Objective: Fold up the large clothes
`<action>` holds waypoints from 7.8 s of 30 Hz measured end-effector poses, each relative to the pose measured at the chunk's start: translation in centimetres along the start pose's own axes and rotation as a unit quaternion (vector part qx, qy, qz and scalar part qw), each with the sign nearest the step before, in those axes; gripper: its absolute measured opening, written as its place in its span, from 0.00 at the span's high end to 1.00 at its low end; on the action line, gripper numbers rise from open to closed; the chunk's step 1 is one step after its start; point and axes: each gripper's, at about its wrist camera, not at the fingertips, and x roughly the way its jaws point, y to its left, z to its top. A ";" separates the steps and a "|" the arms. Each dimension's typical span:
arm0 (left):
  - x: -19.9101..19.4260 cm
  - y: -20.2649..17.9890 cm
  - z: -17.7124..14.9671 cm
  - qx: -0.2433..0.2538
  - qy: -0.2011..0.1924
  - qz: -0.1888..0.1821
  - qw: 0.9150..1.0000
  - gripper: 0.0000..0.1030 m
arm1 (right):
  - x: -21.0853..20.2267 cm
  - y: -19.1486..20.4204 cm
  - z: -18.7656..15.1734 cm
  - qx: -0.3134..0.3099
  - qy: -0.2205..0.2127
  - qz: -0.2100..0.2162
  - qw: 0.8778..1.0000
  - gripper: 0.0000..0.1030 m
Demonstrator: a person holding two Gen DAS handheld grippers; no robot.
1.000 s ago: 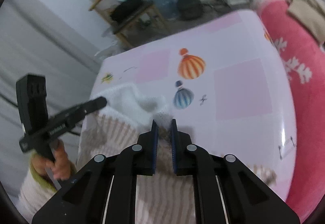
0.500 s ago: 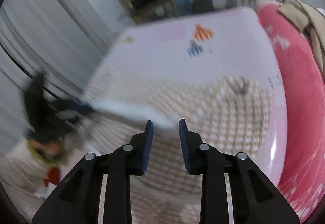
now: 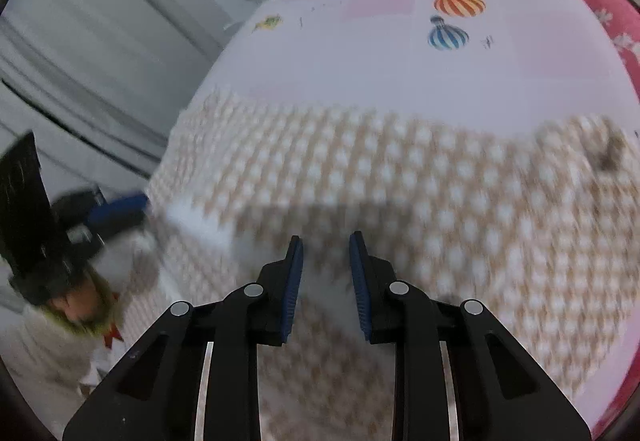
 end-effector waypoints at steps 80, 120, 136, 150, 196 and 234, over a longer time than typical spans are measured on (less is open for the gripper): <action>-6.4 0.2 -12.7 -0.123 0.012 0.151 0.981 0.28 | -3.4 8.8 -17.5 0.000 -0.101 -0.164 0.981 0.28; -5.8 1.2 -15.2 -0.158 0.028 0.172 0.972 0.28 | -2.5 7.8 -17.4 0.008 -0.097 -0.173 0.980 0.21; -7.1 1.1 -15.3 -0.141 -0.017 0.164 0.976 0.28 | -1.8 6.7 -17.8 0.020 -0.090 -0.164 0.982 0.21; -4.8 4.9 -13.8 -0.162 -0.011 0.121 0.979 0.51 | -1.4 5.1 -18.2 0.044 -0.076 -0.136 0.987 0.21; -0.2 0.1 -11.6 -0.032 0.058 0.216 0.974 0.67 | -7.4 2.4 -19.6 0.063 -0.147 -0.149 0.976 0.20; 0.2 -0.6 -11.7 -0.045 0.065 0.243 0.967 0.68 | -7.1 -7.0 -16.4 0.115 -0.096 -0.073 0.986 0.77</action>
